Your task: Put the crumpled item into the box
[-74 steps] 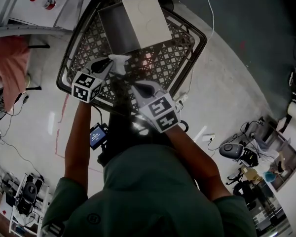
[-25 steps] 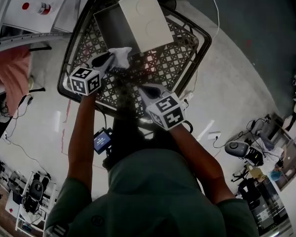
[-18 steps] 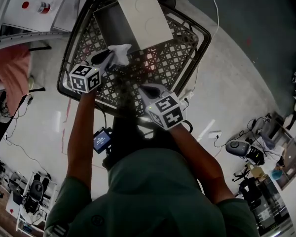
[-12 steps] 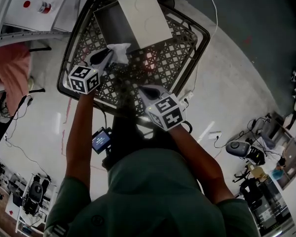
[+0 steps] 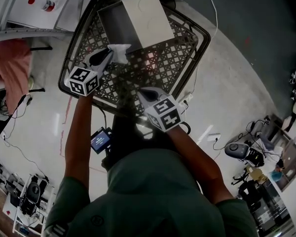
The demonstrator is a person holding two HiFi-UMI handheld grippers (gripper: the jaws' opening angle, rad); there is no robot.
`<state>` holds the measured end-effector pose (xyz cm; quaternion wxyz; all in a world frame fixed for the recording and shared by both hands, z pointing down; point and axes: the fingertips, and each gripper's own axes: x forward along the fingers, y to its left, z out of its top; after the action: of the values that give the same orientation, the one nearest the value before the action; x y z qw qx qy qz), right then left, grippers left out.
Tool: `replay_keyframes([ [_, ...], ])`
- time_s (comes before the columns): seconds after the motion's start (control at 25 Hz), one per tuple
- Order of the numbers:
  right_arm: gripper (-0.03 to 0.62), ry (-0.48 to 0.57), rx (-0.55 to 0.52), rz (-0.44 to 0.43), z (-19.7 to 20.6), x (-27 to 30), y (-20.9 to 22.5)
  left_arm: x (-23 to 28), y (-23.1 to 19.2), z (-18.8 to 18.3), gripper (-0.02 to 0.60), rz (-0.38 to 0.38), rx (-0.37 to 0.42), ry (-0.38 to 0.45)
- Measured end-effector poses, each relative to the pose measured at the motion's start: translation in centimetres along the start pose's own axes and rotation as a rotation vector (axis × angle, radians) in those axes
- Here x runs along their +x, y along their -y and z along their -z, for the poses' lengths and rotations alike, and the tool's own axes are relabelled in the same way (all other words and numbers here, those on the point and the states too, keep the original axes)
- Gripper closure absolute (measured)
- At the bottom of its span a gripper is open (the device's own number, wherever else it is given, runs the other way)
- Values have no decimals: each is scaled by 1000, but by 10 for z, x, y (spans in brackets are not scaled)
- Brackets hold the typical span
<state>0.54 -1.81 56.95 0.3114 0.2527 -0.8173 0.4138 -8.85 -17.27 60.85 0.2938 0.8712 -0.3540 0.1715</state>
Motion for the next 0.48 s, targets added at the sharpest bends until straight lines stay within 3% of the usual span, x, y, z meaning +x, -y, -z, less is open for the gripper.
replay_keyframes([
  [0.48, 588, -17, -4, -3, 5, 5, -2, 1, -5, -7, 514, -1, -20, 37],
])
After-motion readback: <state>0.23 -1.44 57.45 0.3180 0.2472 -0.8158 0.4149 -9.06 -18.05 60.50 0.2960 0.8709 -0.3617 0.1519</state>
